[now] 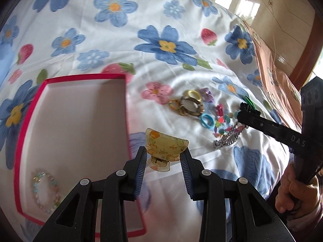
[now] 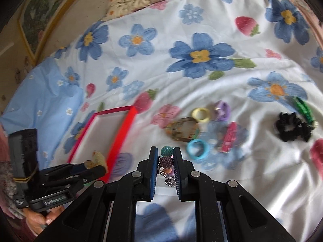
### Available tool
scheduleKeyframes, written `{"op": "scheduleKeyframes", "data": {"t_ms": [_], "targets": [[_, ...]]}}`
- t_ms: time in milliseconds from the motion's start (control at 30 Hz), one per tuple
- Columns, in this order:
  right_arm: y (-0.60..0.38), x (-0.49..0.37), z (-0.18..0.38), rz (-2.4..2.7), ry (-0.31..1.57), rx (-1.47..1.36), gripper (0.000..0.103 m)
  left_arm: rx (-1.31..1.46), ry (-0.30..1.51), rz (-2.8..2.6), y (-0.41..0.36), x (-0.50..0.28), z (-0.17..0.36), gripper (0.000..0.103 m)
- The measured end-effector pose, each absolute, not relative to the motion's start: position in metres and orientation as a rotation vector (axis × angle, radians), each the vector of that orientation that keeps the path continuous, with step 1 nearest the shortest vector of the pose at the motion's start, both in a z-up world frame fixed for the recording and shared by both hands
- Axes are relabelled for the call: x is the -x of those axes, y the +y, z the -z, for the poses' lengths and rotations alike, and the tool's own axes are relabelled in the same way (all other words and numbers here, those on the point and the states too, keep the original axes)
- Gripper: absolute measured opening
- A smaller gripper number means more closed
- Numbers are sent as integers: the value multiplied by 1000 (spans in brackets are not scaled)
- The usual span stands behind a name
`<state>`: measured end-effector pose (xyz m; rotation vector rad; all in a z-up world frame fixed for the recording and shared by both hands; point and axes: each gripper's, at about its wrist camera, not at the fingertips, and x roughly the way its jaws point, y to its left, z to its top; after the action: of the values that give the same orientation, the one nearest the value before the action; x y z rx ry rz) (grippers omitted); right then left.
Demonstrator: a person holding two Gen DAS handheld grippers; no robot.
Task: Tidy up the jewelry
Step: 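Grasp the yellow claw clip with the left tool while the right tool grasps the silver chain, then carry the claw clip and silver chain into the red box and release both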
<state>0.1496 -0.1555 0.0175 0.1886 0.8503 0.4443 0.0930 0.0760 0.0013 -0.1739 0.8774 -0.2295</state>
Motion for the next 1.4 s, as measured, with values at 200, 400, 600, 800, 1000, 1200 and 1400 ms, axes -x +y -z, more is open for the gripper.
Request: {"op": "scheduleKeyframes", "data": {"t_ms": [200, 400, 600, 800, 1000, 1200, 1400], "targets": [[-146, -148, 1, -408, 890, -148, 15, 183, 873, 220, 86, -79, -4, 33], [-165, -146, 15, -322, 920, -148, 33, 187, 879, 224, 86, -77, -4, 33], [-158, -129, 25, -368, 955, -102, 38, 182, 889, 235, 84, -82, -1, 33], [-133, -124, 51, -386, 1022, -38, 38, 187, 899, 225, 88, -83, 2, 33], [-125, -134, 59, -345, 996, 23, 19, 192, 902, 205, 94, -80, 3, 33], [-124, -132, 37, -377, 929, 2, 9, 195, 883, 189, 101, -75, -3, 33], [-110, -126, 1, -440, 850, -29, 9, 197, 858, 161, 118, -63, -10, 33]]}}
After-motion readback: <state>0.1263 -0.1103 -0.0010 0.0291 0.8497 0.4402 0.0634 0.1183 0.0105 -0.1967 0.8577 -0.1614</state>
